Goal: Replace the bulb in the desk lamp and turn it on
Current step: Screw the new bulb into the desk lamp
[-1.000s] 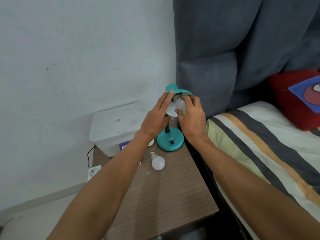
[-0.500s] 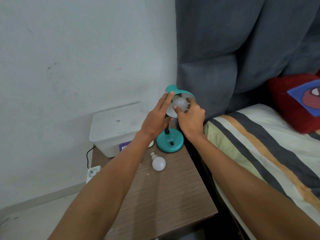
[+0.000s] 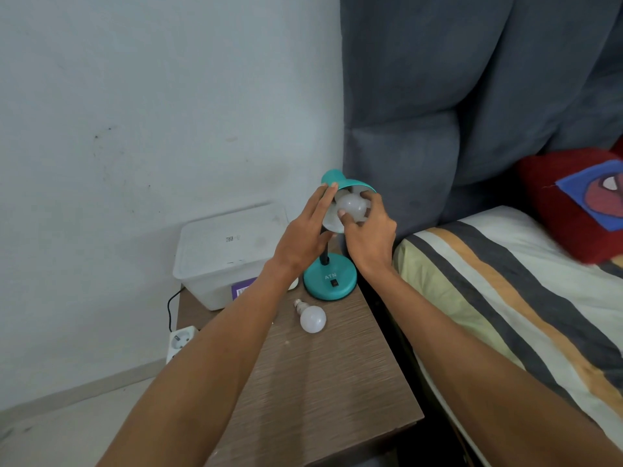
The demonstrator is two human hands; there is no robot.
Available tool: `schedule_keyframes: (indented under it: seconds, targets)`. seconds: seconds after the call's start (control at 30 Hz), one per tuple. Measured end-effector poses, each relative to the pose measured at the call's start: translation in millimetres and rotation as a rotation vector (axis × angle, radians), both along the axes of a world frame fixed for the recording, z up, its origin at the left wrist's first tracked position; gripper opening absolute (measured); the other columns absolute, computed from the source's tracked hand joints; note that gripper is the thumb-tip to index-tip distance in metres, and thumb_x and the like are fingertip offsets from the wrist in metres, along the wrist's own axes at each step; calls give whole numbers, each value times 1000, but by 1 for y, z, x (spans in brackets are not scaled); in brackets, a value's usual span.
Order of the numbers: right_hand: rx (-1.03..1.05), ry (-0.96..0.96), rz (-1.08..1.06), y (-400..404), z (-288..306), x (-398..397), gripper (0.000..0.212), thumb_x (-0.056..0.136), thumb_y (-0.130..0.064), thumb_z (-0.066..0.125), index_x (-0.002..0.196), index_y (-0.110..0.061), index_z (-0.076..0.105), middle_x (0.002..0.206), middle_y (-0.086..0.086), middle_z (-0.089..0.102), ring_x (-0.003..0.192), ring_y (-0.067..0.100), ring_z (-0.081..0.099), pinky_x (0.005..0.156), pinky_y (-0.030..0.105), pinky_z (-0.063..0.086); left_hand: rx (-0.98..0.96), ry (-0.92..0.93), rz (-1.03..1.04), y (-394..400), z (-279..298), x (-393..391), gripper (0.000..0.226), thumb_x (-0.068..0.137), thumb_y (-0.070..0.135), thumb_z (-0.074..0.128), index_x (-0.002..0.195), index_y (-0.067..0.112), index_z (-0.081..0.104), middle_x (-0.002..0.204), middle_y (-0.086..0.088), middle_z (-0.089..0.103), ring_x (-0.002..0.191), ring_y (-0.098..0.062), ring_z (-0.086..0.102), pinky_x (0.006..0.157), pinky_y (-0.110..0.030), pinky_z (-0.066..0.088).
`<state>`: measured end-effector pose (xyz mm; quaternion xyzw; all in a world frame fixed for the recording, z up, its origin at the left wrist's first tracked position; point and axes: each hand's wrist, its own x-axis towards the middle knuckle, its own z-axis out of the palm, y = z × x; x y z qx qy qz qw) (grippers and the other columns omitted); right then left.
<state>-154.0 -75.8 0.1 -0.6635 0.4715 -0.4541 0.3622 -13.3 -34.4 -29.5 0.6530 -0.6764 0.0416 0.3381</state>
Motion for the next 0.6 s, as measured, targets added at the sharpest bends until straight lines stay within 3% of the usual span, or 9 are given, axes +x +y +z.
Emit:
schedule_keyframes:
  seconds: [0.13, 0.3, 0.47, 0.6]
  targets:
    - [-1, 10, -12, 1, -1, 2, 46, 95, -36, 62, 136, -18, 51, 114, 8, 68, 101, 23, 66, 85, 24, 47, -2, 3, -5, 0, 0, -1, 86, 92, 7, 72, 162, 17, 23, 166, -10, 29, 137, -33, 50, 104, -38, 50]
    - [-82, 113, 4, 2, 0, 3, 62, 86, -23, 76, 140, -13, 47, 130, 9, 56, 116, 24, 58, 96, 32, 47, 9, 9, 4, 0, -1, 0, 90, 91, 4, 72, 162, 21, 21, 167, -9, 28, 128, -36, 57, 99, -43, 54]
    - [69, 47, -2, 0, 3, 0, 50, 94, -39, 64, 133, -11, 50, 119, 11, 66, 106, 26, 66, 79, 22, 45, 1, 6, 11, 0, 0, -1, 85, 93, 10, 72, 161, 18, 23, 166, -11, 29, 137, -33, 50, 103, -38, 50]
    - [-102, 139, -36, 2, 3, 3, 46, 98, -33, 59, 137, -10, 49, 131, 12, 56, 116, 26, 59, 89, 27, 44, -3, 10, 3, -1, -1, -3, 86, 91, 6, 73, 161, 18, 24, 165, -10, 30, 132, -33, 54, 99, -38, 54]
